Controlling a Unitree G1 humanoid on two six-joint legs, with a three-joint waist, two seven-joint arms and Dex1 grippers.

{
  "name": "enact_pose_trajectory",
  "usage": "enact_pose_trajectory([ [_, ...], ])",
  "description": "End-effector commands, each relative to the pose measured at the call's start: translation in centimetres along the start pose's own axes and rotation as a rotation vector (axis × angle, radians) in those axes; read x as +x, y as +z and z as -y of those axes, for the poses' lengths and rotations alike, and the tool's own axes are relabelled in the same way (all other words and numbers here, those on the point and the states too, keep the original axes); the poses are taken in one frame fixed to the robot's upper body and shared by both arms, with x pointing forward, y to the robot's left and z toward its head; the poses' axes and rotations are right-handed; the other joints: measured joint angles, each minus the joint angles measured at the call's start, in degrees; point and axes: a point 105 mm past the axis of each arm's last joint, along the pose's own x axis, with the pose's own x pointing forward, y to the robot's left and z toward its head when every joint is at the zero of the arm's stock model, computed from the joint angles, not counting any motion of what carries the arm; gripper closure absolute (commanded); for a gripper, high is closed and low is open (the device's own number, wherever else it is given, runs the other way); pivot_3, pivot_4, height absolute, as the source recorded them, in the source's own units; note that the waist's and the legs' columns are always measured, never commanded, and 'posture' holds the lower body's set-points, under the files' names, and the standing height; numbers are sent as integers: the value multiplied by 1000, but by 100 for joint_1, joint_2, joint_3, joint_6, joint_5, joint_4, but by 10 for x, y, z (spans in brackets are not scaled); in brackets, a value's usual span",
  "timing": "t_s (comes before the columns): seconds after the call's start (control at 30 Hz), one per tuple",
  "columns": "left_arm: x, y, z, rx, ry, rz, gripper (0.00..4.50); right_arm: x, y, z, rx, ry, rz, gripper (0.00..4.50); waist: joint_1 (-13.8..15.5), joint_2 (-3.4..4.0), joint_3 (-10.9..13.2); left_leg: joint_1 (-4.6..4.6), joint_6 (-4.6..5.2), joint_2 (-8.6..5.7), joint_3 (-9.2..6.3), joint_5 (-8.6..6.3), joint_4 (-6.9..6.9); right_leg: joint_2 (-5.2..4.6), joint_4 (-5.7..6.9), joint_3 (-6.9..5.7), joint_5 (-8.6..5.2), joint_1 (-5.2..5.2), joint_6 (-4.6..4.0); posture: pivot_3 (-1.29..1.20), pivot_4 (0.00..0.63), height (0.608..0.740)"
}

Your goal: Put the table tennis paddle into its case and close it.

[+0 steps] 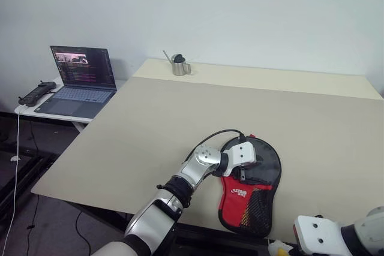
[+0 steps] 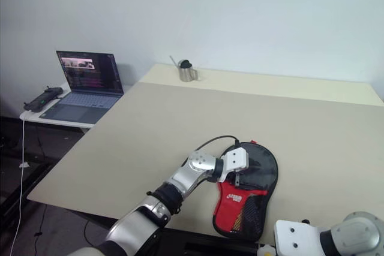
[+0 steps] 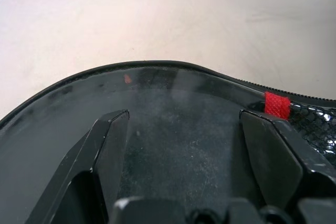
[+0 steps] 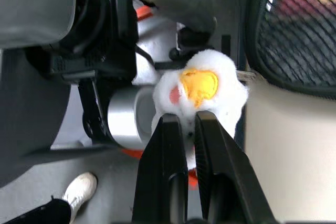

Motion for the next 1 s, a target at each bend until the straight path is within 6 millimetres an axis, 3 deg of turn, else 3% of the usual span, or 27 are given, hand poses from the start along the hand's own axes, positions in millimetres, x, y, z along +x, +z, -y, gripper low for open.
enact_pose_trajectory([
  [0.03, 5, -27, 16, -40, -50, -105, 848, 4, 12, 4, -39, -54, 27, 4495, -14, 1, -1, 1, 0, 0, 0, 0, 0, -1, 0, 0, 0, 0, 0, 0, 150, 740],
  [0.13, 6, -27, 16, -39, -51, -105, 848, 2, 11, 9, -26, -88, 14, 4495, -15, 0, -2, 0, 1, -1, -3, 1, 0, -3, 0, -1, 0, 0, 0, 0, 150, 740],
  [0.43, 9, -25, 17, -38, -46, -94, 848, -10, 19, 16, 44, -104, 56, 1711, -18, 1, -2, 0, 2, 0, -4, 1, 0, -6, -1, -3, -1, 1, 0, 0, 150, 740],
  [0.73, 9, -23, 16, -53, -32, -78, 848, -31, 39, 37, 177, -171, 223, 1711, -24, 1, -2, 0, 5, 0, -6, 2, -1, -6, -4, -5, 0, 3, 0, 0, 150, 740],
  [0.83, 7, -21, 13, -57, -17, -71, 848, -38, 41, 55, 211, -240, 272, 1711, -28, 3, -4, -2, 5, 0, -6, 2, -2, -7, -7, -4, 0, 3, 0, 0, 150, 740],
  [1.0, -11, -11, -1, -54, 60, -10, 848, -56, 40, 113, 235, -487, 398, 1711, -50, 8, -6, -1, 7, 0, -5, 2, -6, -8, -10, -2, 0, 0, -1, 0, 150, 740],
])
